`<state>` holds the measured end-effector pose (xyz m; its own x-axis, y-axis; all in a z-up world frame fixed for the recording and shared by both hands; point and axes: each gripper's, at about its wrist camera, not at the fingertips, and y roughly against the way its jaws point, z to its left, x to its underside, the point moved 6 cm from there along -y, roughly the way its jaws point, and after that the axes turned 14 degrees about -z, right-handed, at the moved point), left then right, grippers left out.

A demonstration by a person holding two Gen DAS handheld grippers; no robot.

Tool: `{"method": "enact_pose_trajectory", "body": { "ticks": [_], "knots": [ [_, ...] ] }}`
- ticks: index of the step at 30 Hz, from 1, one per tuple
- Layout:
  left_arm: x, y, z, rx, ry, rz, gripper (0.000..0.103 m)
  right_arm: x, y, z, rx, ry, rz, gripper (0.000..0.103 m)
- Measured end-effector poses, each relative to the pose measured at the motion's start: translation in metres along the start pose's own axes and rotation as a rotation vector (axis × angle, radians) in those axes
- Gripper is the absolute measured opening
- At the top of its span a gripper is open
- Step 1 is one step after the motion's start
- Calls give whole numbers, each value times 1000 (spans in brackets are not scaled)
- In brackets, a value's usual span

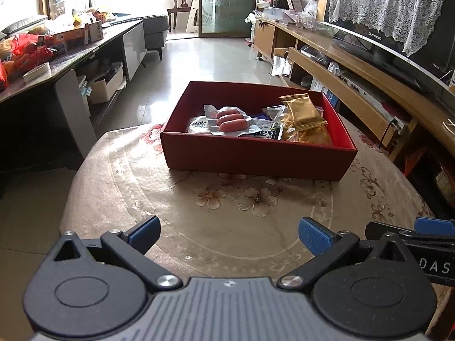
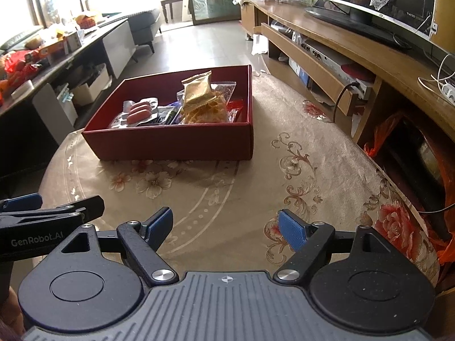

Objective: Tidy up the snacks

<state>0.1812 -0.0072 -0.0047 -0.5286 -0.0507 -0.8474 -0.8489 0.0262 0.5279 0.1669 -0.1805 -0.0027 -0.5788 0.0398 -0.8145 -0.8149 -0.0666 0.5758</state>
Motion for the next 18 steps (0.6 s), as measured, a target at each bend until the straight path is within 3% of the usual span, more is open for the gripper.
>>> {"method": "enact_pose_trajectory", "body": {
  "ticks": [18],
  "knots": [
    [4,2,2,-10,-7,8,103,0,-3,1,0,6,11,86]
  ]
}}
